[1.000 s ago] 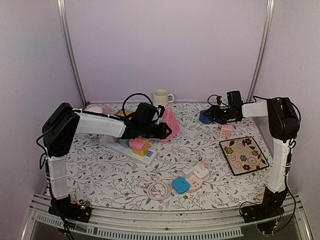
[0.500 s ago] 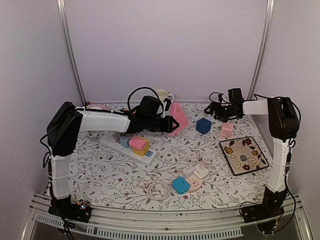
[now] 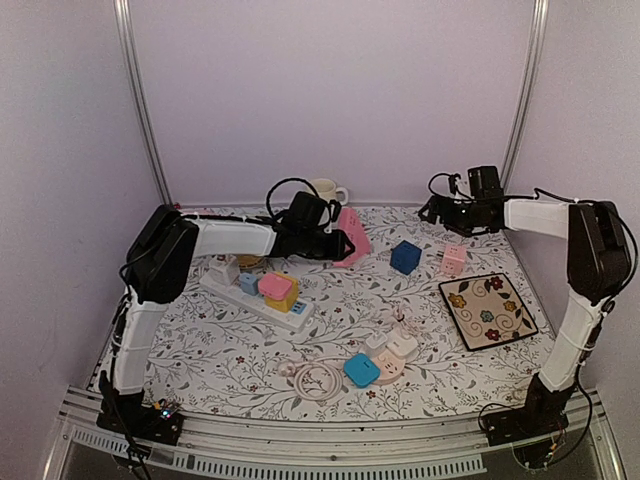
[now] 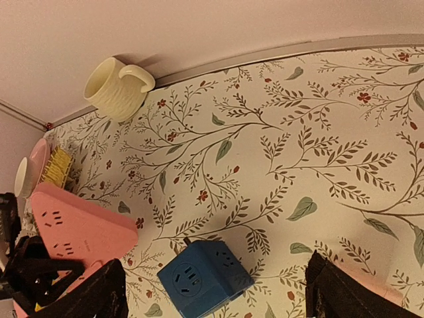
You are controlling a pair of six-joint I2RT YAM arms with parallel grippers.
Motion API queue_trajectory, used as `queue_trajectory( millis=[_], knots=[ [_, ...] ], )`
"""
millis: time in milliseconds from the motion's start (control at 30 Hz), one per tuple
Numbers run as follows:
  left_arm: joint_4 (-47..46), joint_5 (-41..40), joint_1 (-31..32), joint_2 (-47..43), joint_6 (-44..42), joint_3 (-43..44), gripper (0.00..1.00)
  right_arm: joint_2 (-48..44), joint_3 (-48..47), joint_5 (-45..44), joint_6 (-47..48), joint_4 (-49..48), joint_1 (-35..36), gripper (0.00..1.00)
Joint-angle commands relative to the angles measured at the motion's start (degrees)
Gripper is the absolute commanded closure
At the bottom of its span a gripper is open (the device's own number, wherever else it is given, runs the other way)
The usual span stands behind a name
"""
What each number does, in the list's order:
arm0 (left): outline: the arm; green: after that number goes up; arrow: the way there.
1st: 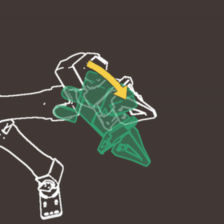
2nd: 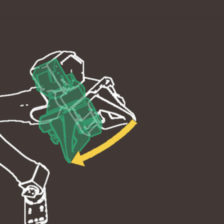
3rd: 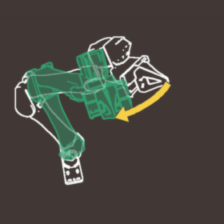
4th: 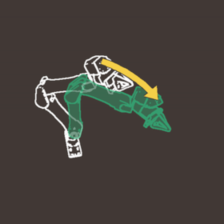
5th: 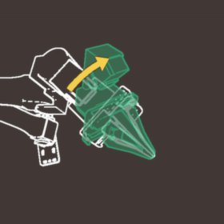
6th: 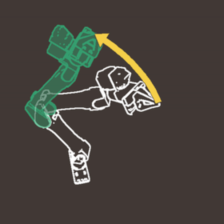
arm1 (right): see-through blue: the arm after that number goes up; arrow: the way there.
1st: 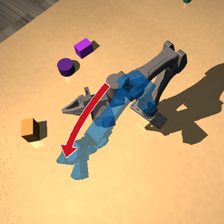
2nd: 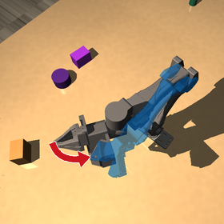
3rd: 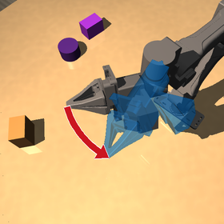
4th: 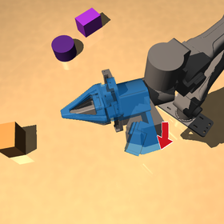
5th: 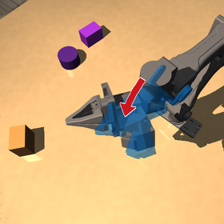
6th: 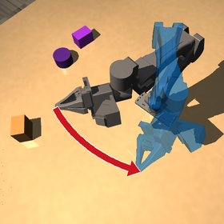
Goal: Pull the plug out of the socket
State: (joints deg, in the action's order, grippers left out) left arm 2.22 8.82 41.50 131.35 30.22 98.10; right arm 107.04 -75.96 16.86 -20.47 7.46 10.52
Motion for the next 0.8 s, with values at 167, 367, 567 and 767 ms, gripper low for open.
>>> queue_trajectory(
  millis=[167, 367, 567, 767],
  knots=[
    [2.8, 4.3, -4.2, 9.2, 0.2, 13.0, 0.95, -13.9, 13.2, -5.6, 0.1, -3.7, 7.5, 0.01],
    [6.1, 6.1, -5.6, 14.5, 1.1, 20.8, 0.75, -19.0, 18.8, -6.8, -2.1, -5.0, 11.7, 0.01],
    [7.3, 6.2, -6.7, 16.9, 1.9, 23.9, 0.47, -23.3, 23.0, -8.2, -3.6, -5.3, 14.8, 0.01],
    [8.3, 4.8, -7.0, 16.2, 1.0, 24.2, 0.22, -27.5, 25.7, -9.5, -4.1, -4.0, 16.3, 0.01]
  ],
)
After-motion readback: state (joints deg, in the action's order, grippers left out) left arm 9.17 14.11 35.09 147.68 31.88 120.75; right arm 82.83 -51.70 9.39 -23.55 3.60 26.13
